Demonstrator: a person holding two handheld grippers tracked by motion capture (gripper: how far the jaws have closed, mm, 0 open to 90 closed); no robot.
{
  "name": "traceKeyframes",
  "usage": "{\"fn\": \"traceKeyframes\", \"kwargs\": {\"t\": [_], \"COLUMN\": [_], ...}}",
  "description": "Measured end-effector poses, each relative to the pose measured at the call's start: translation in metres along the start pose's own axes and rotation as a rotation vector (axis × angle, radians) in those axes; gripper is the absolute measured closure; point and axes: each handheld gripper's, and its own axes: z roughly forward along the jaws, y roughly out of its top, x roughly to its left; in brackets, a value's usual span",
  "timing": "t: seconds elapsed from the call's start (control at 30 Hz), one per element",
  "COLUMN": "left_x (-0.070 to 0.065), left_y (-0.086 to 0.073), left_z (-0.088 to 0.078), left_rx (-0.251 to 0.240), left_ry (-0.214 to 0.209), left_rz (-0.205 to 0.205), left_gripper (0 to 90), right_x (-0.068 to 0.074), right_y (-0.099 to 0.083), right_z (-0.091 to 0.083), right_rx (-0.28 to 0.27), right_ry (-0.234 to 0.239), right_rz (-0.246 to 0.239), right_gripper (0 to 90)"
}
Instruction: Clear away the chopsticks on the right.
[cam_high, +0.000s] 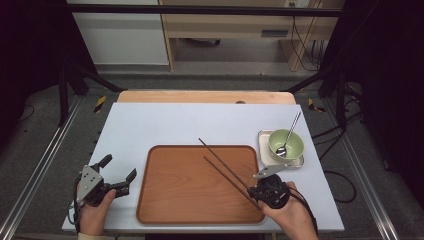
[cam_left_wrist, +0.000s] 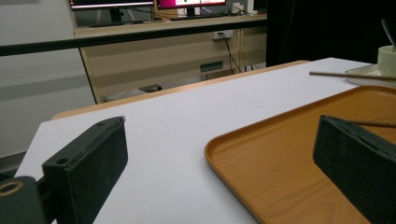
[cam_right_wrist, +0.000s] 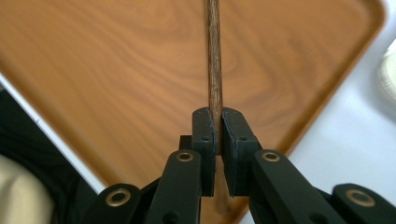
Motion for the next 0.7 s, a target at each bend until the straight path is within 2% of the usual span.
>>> {"fn": "traceKeyframes", "kwargs": {"t": [0.23,0.57,0.7], "left_x": [0.001,0.0,0.0], "left_y": [0.0,0.003,0.006], "left_z": [0.0,0.0,-0.001], "left_rx": [-0.001,-0.007,-0.01], "left_ry": [0.0,-0.007,-0.011], "left_rz": [-0.003,-0.011,-0.015], "left_gripper": [2.9,3.1,3.1], "right_x": [0.011,0.012,0.012], "right_y": [-0.007,-0.016,-0.018], "right_z": [0.006,0.017,0.02], "right_rx": [0.05,0.096,0.089], "right_ry": [0.013,0.031,0.05], "right_rz": [-0.004,0.009,0.02], "right_gripper": [84.4,84.3,83.5]}}
